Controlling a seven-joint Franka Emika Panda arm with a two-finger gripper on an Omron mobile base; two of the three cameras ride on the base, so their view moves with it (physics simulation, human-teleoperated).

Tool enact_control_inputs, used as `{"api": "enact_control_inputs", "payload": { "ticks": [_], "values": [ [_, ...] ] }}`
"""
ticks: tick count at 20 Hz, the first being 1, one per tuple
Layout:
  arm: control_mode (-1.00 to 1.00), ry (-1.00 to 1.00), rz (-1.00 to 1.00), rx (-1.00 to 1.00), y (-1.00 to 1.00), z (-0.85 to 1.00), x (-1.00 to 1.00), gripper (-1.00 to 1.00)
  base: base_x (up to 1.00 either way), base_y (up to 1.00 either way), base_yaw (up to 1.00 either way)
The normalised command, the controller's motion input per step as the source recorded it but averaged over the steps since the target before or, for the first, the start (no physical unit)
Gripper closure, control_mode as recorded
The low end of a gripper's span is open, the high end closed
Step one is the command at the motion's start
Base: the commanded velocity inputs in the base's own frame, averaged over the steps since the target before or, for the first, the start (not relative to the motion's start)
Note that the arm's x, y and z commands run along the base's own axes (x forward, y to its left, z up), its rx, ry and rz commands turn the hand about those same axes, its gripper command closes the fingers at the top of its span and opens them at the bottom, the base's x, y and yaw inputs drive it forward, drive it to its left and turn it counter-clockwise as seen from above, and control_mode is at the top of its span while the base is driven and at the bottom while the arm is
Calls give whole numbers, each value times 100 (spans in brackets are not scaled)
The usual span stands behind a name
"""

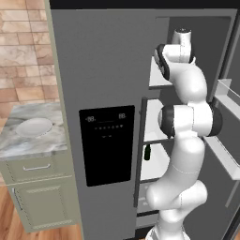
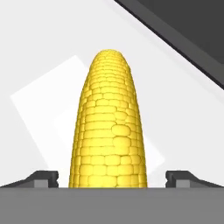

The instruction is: Pick corn from the fridge and place it on the plate on the counter.

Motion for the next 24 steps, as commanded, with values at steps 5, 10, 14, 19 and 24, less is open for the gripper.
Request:
{"api": "enact_control_inputs", "payload": {
  "ticks": [5,10,14,19,24],
  "values": [
    [-100,0,0,3,0,-11,0,100,0,0,0],
    [-100,0,0,0,0,-1,-1,100,0,0,0],
    [-100,-1,6,5,-7,0,-34,100,0,0,0],
    [-100,-6,16,2,10,19,-80,100,0,0,0],
    [-100,-5,14,0,50,16,-97,100,0,0,0]
  ]
}}
